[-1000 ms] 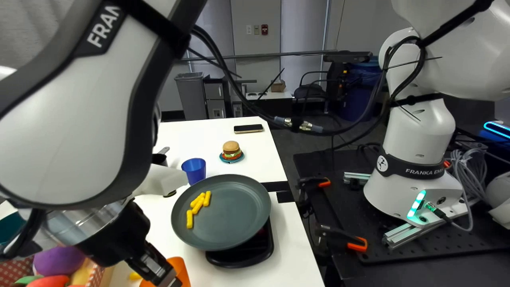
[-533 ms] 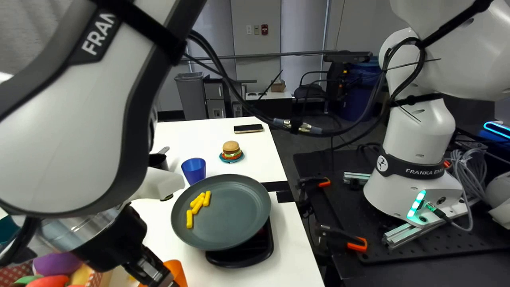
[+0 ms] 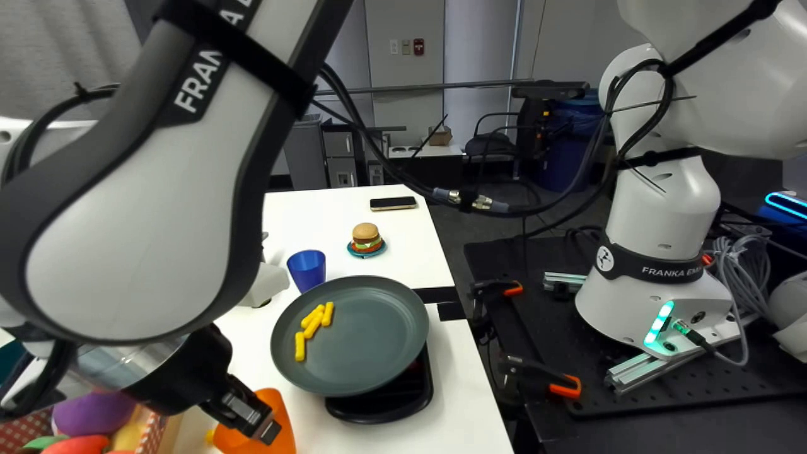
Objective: Pour the things in the orange cup onto the plate
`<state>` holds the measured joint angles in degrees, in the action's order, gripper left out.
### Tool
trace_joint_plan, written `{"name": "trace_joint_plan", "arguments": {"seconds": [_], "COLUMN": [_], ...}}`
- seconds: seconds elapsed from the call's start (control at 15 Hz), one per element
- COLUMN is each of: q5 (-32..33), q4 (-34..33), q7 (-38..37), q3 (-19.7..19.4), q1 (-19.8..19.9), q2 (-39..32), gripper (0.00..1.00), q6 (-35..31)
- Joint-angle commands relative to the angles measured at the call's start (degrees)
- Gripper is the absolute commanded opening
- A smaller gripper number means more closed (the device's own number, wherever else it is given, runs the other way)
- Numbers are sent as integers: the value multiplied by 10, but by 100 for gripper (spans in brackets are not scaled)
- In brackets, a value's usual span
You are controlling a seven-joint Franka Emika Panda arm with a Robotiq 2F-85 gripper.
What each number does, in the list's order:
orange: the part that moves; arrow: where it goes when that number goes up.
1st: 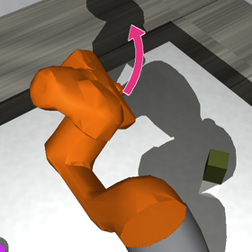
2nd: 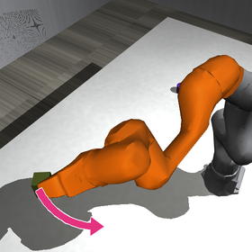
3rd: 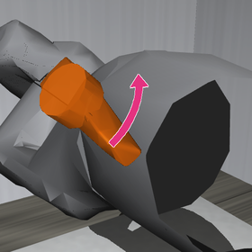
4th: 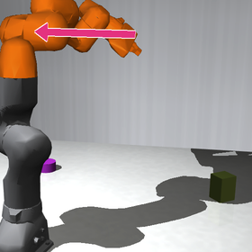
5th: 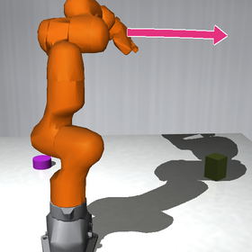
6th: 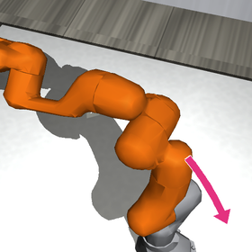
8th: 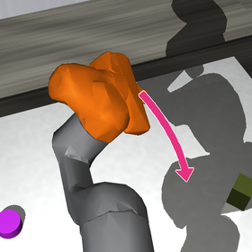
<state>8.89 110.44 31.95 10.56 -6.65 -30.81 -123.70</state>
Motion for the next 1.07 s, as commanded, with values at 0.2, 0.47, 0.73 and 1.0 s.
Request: {"name": "trace_joint_plan", "arguments": {"seconds": [0.2,0.47,0.73,1.0], "q5": [14,13,0,-9], "q4": [-5,-1,7,27], "q7": [-16,-14,-5,-1], "q3": [-1,0,8,20], "q1": [-2,-1,5,5], "q2": [1,4,15,43], "gripper": [37,68,96,100], "q6": [8,8,10,5]}}
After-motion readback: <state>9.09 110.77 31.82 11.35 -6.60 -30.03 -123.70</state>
